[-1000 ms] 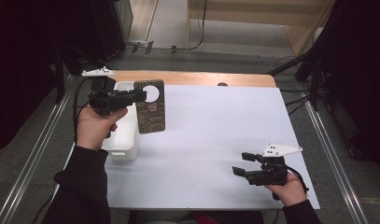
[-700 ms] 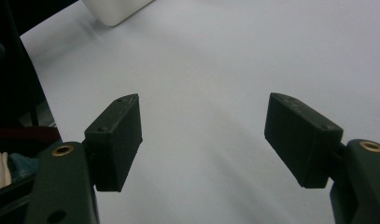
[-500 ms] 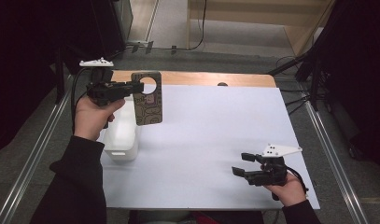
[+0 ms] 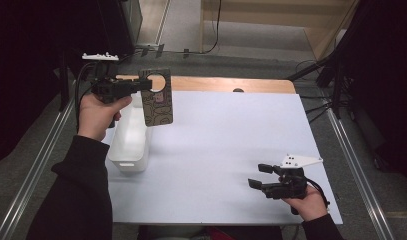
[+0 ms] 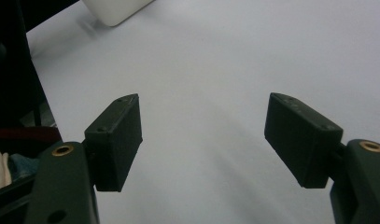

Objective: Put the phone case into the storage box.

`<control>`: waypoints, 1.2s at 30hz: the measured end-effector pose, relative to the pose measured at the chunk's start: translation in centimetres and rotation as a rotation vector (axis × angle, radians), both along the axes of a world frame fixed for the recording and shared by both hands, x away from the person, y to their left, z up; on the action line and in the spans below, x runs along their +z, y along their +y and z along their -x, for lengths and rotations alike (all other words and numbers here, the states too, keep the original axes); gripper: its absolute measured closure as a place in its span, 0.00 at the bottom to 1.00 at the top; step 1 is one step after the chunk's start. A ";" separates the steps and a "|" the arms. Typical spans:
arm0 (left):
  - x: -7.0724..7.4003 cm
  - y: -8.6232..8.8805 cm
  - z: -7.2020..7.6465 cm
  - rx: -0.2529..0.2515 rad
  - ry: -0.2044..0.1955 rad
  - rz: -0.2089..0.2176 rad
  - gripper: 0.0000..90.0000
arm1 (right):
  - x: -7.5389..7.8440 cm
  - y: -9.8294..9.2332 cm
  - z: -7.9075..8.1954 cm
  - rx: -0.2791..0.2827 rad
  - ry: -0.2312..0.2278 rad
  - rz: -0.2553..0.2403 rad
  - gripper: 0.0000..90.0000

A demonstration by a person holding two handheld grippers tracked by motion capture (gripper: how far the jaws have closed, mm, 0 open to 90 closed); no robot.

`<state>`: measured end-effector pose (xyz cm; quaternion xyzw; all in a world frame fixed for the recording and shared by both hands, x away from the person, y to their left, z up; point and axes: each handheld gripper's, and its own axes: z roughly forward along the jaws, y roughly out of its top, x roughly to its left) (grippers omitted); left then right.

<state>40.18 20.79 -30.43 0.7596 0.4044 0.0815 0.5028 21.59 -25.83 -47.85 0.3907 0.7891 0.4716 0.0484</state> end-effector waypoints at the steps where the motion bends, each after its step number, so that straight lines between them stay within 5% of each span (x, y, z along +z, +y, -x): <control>1: 0.3 0.1 -0.3 0.002 -0.005 -0.012 0.82 | 0.0 0.0 0.0 -0.001 -0.002 -0.003 0.29; 16: 1.3 1.8 -2.5 0.041 -0.079 -0.038 0.82 | 0.0 -0.1 -0.1 -0.007 -0.003 -0.011 0.29; 29: 0.8 3.5 -4.5 0.064 -0.068 -0.019 0.82 | -0.4 0.1 0.0 -0.025 0.007 -0.015 0.29; 36: 0.6 3.9 -4.9 0.069 -0.074 -0.046 0.82 | -0.6 0.2 0.0 -0.035 0.018 -0.022 0.29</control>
